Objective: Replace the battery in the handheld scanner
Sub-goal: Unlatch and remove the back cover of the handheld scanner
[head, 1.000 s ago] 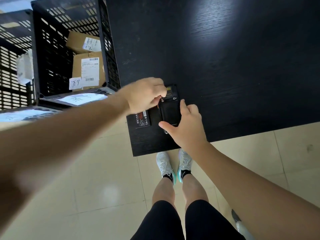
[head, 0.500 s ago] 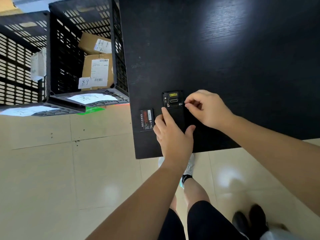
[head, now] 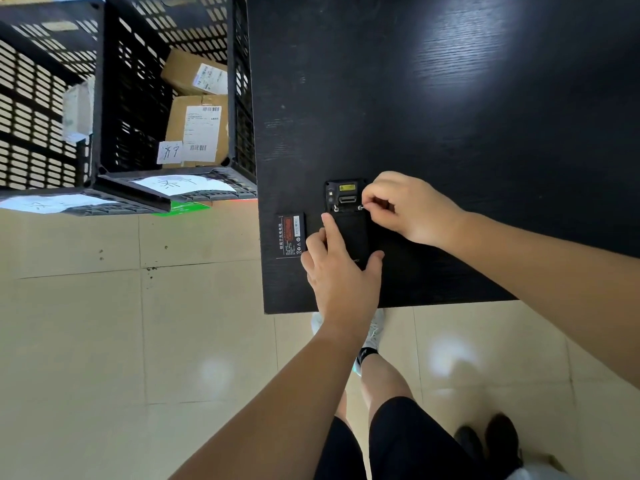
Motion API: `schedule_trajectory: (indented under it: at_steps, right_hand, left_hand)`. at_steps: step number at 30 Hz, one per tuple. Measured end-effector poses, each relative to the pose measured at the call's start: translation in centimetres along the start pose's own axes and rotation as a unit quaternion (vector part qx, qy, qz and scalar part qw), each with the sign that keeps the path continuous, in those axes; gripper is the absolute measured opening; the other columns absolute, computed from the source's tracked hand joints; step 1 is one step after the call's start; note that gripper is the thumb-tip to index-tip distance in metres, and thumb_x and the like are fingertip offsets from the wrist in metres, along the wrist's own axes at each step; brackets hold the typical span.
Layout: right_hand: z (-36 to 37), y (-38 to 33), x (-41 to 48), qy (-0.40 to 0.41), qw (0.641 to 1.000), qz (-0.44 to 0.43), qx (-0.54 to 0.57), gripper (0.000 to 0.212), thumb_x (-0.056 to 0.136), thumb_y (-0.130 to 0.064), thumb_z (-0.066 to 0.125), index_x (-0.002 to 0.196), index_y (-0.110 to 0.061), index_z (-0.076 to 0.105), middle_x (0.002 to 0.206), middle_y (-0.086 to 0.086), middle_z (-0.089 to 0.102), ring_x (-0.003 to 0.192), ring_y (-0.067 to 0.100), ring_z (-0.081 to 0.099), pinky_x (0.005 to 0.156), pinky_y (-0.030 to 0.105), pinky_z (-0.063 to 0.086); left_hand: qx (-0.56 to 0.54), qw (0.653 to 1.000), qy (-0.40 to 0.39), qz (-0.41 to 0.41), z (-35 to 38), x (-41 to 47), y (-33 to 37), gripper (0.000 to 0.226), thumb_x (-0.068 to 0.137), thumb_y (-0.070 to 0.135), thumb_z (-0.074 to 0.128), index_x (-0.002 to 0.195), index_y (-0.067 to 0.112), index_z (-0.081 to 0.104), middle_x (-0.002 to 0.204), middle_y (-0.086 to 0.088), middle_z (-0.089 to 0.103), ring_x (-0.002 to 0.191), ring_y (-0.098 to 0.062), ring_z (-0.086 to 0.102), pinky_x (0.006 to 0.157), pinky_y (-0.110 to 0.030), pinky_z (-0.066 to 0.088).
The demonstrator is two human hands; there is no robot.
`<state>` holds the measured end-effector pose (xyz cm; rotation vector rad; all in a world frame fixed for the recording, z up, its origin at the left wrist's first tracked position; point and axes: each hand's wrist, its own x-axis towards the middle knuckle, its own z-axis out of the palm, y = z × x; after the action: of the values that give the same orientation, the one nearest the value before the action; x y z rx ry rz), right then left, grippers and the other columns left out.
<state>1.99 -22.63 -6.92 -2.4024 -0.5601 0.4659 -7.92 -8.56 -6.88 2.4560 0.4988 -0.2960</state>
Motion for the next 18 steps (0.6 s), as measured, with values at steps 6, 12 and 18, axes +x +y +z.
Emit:
schedule_trajectory:
  at_steps: [6,12,18]
  right_hand:
    - [-0.4,0.3,0.6,-0.022,0.996,-0.068,-0.057,0.010,0.092,-0.012,0.057,0.095,-0.011,0.066,0.095,0.005,0.059,0.079,0.020,0.055,0.068,0.042,0.052]
    - [-0.9,0.5,1.4,-0.039,0.985,-0.132,-0.108,0.014,0.091,-0.015,0.052,0.086,-0.009,0.063,0.093,0.007,0.061,0.078,0.023,0.057,0.064,0.038,0.052]
    - [-1.7,0.6,2.2,-0.068,0.970,-0.182,-0.145,0.008,0.091,-0.008,0.059,0.089,-0.003,0.065,0.089,0.012,0.063,0.075,0.027,0.059,0.061,0.038,0.051]
  left_hand:
    - [-0.002,1.000,-0.002,-0.006,0.0,0.0,0.0,0.098,0.076,0.051,0.071,0.152,0.020,0.017,0.129,-0.002,0.039,0.113,-0.022,0.036,0.099,-0.042,0.040]
    - [-0.010,1.000,-0.005,-0.011,0.1,0.0,0.1,0.099,0.075,0.049,0.072,0.152,0.021,0.017,0.130,-0.002,0.038,0.113,-0.022,0.035,0.100,-0.042,0.039]
    - [-0.031,0.999,-0.009,-0.020,0.1,-0.1,0.0,0.098,0.075,0.048,0.072,0.153,0.025,0.017,0.133,0.001,0.037,0.111,-0.019,0.031,0.101,-0.043,0.039]
